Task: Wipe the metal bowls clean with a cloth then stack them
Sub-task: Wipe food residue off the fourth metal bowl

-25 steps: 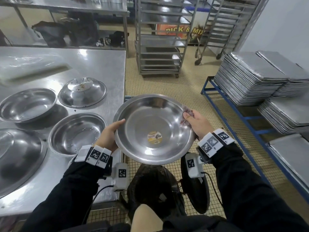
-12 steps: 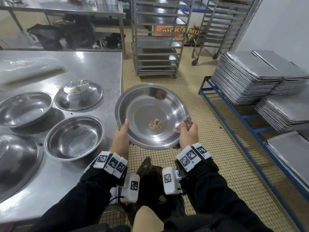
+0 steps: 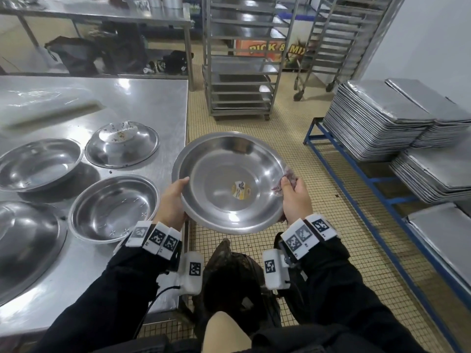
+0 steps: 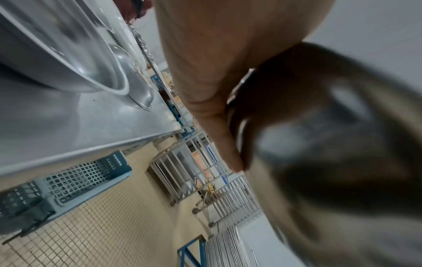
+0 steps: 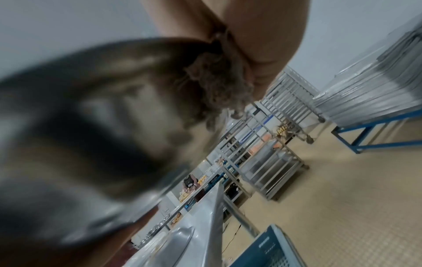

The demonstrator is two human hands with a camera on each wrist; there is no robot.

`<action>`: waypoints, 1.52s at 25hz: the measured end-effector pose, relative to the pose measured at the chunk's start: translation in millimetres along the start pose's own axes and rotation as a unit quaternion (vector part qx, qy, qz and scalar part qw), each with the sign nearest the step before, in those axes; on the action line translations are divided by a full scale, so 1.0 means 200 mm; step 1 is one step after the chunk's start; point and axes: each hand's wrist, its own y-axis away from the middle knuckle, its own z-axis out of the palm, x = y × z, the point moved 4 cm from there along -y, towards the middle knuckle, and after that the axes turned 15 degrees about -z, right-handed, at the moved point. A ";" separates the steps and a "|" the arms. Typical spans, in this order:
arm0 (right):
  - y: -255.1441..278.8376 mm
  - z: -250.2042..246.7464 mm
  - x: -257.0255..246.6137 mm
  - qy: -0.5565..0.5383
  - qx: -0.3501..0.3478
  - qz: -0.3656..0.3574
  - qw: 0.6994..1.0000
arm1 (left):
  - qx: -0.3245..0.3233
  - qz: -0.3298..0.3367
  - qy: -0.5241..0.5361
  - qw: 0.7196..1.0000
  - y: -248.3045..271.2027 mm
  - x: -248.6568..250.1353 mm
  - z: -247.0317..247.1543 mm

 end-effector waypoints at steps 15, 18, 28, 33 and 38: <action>-0.05 -0.04 -0.02 -0.024 -0.072 0.015 0.997 | -0.128 0.012 0.018 0.992 -0.05 0.05 -0.08; -0.06 -0.03 -0.04 -0.011 -0.039 0.003 0.999 | -0.028 0.008 -0.029 0.999 -0.04 0.06 -0.07; -0.03 0.08 -0.05 -0.067 0.103 -0.007 0.992 | -0.075 0.029 -0.156 0.984 -0.05 -0.01 0.10; -0.14 -0.05 -0.07 0.007 -0.035 -0.041 0.999 | -0.157 0.071 -0.023 0.985 -0.02 0.15 0.02; -0.11 0.02 -0.09 0.013 -0.011 -0.046 0.999 | 0.008 0.021 -0.041 0.999 -0.02 0.02 0.04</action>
